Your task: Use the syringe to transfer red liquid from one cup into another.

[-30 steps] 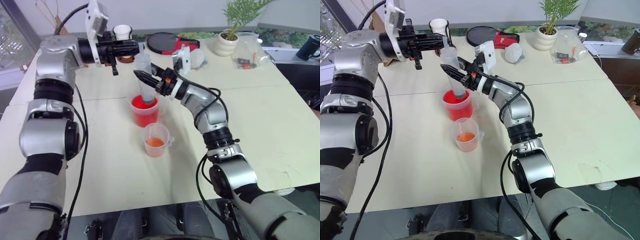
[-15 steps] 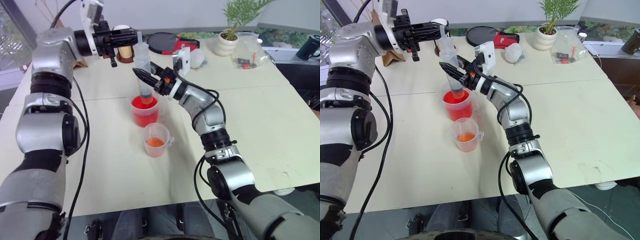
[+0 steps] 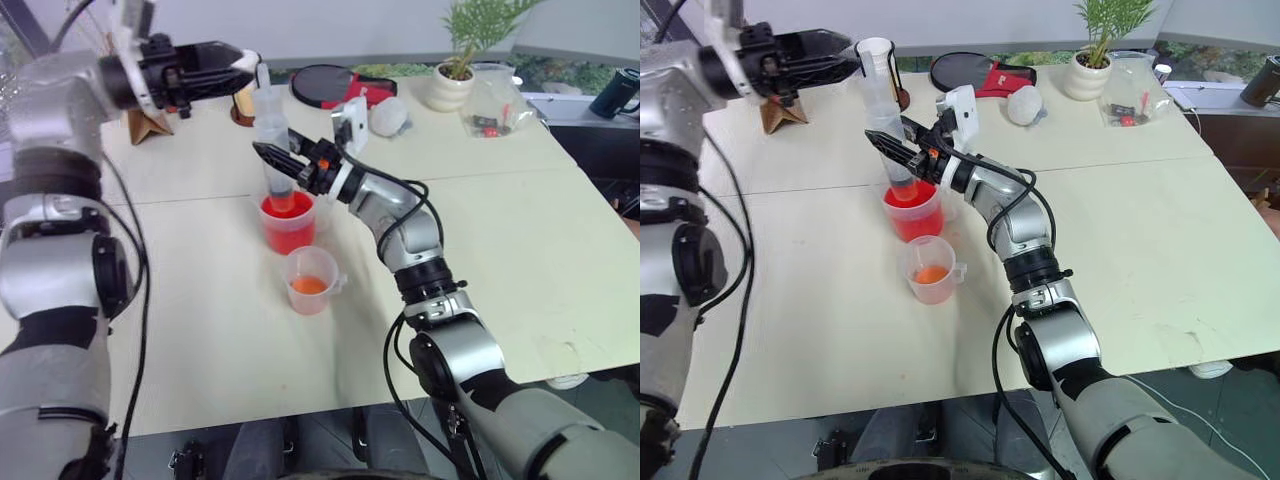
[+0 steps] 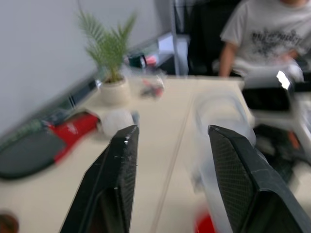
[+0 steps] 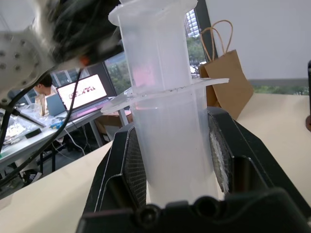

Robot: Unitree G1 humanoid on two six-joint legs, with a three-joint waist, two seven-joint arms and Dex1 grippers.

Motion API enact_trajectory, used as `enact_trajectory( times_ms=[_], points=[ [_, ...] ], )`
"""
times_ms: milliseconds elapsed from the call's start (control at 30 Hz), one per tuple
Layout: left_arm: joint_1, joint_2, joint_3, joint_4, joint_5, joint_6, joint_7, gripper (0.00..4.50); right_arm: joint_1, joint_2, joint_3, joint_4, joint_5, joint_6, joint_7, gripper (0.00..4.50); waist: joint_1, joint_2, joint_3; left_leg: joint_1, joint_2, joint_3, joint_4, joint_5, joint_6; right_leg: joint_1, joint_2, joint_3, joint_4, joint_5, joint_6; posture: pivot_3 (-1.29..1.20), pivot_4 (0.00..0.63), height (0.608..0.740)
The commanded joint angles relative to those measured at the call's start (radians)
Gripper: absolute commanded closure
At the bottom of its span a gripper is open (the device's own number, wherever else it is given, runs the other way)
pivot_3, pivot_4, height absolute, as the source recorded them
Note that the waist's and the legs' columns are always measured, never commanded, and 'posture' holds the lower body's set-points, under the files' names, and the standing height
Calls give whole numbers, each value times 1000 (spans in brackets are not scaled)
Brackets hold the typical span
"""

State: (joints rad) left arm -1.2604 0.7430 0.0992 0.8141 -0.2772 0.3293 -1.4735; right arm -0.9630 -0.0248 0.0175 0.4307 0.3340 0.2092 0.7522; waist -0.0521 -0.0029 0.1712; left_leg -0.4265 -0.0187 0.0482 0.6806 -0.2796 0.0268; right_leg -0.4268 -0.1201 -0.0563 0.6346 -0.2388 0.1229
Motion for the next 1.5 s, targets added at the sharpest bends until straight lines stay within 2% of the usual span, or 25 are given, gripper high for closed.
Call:
enact_trajectory(
  times_ms=[33, 167, 433, 533, 667, 800, 967, 1233, 1500],
  points=[
    [119, 80, 6, -173, -34, 103, -38, 2144, -39, -15, -28, -99, 36, 15, -7, 3054, 1, 0, 0, 0, 1, -1, 0, 0, 0, 0, 0, 0, 0, 0, 0, 0, 150, 740],
    [257, 143, 83, -330, -94, 205, 30, 2144, -52, -39, -39, -104, 46, 32, -6, 3054, 7, 0, 0, 0, 2, -2, 1, 0, -1, 1, 0, 0, 1, 0, 0, 0, 150, 740],
    [384, 96, 193, -530, -212, 304, 210, 2144, -124, -68, -85, -110, 95, 78, -17, 3054, 10, -1, 0, -1, 0, -4, 2, 0, -1, 1, 0, 1, 1, 0, 0, 0, 150, 740],
    [412, 76, 198, -568, -237, 309, 249, 2144, -151, -103, -128, -209, 168, 175, -46, 3054, 11, -1, 0, -1, 0, -4, 2, 0, -1, 1, 0, 1, 1, 0, 0, 0, 150, 740],
    [435, 54, 180, -594, -261, 307, 266, 2144, -106, -163, -194, -472, 340, 424, -147, 3054, 11, -1, 0, -1, 0, -5, 2, 0, -1, 1, 0, 1, 1, 0, 0, 0, 150, 740],
    [402, 40, 155, -577, -272, 302, 261, 2144, 39, -209, -201, -727, 464, 607, -251, 3054, 13, -2, -1, 0, 0, -5, 1, 0, -1, 2, 0, 1, 0, 0, 0, 0, 150, 740],
    [329, 22, 94, -524, -263, 287, 223, 2144, 231, -223, -202, -879, 583, 700, -313, 3054, 20, -2, -1, 0, 0, -3, 3, 1, 0, 3, 0, 1, 0, 0, 0, 0, 150, 740],
    [180, -3, -7, -449, -236, 255, 130, 2144, 406, -194, -112, -949, 576, 648, -331, 3054, 36, -2, -1, 0, -1, -1, 3, 0, 0, 2, 0, 2, -1, 0, 0, 0, 150, 740],
    [78, -13, -34, -482, -264, 292, 63, 2144, 440, -195, -50, -932, 526, 570, -319, 3054, 37, -2, 0, 0, -1, -2, 3, 0, 1, 3, 0, 2, -1, 0, 0, 0, 150, 740]
  ],
)
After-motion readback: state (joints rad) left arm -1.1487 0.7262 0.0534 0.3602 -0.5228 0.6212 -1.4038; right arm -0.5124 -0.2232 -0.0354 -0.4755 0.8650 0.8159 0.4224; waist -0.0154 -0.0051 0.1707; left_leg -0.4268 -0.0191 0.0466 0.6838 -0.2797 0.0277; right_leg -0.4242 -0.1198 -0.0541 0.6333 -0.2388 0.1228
